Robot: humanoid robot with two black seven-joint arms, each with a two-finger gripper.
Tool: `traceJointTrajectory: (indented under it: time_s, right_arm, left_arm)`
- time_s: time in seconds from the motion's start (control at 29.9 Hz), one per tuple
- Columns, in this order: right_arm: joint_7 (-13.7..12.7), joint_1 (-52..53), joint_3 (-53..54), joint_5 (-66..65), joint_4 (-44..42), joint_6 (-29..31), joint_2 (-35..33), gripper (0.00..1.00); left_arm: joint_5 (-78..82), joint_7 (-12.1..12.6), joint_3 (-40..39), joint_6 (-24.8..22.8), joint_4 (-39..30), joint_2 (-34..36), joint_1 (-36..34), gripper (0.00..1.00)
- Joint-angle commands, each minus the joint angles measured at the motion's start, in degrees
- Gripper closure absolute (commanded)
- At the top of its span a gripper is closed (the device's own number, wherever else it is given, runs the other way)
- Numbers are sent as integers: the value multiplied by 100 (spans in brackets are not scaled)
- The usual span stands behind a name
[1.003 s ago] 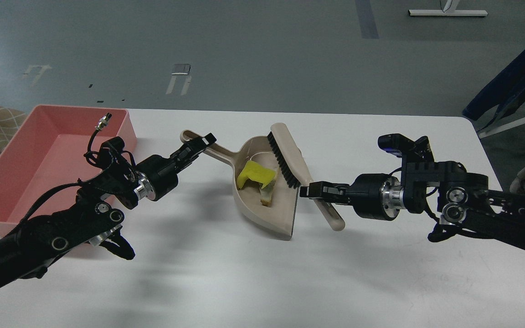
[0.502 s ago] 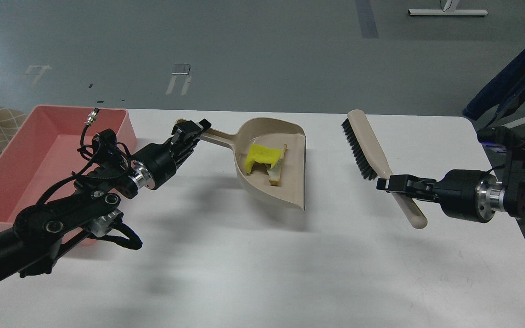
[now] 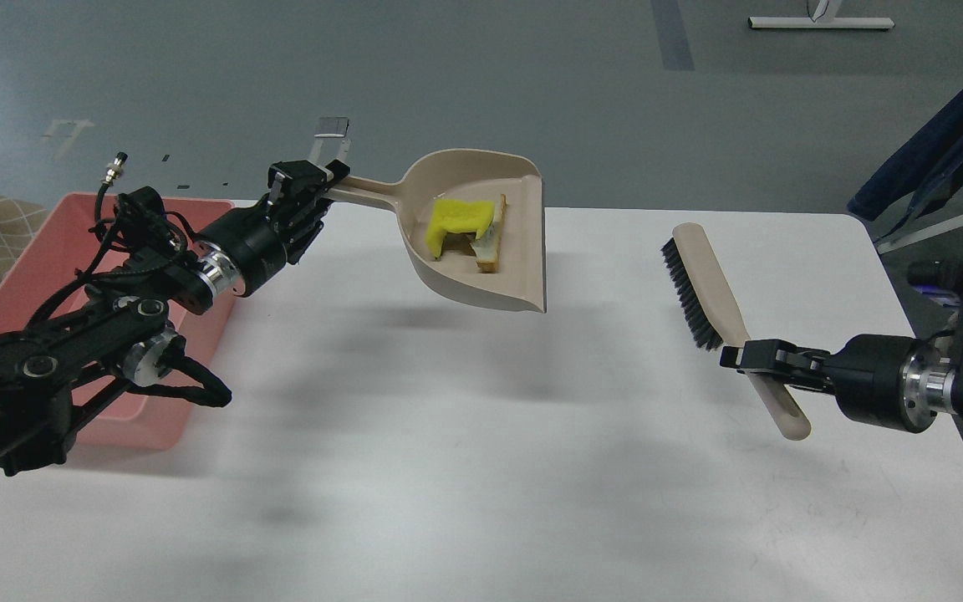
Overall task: Sweep and dump garbage into bin
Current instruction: 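Lift the dustpan with the left gripper over the pink bin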
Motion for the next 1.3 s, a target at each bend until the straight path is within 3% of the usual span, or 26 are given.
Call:
traceJointTrajectory:
  time_s: [0.0, 0.5, 0.67, 1.04, 1.27]
  right_arm:
    - [-1, -38, 2, -1, 8, 0, 1, 100]
    - [-1, -47, -7, -1, 25, 27, 27, 100]
    - [-1, -47, 2, -1, 34, 27, 27, 100]
    - [-1, -100, -16, -1, 52, 44, 27, 100]
    - [-1, -135, -7, -1, 60, 44, 36, 100]
  left_arm:
    - [-63, 47, -280, -302, -7, 304, 7, 100]
    - [-1363, -84, -588, -1419, -68, 2063, 314, 100]
    - [-1610, -418, -588, -1928, -77, 2625, 630, 100]
    - [-1733, -1215, -579, -2418, 116, 3302, 1456, 100]
    - [-1680, -1215, -562, -2418, 757, 3382, 1729, 100]
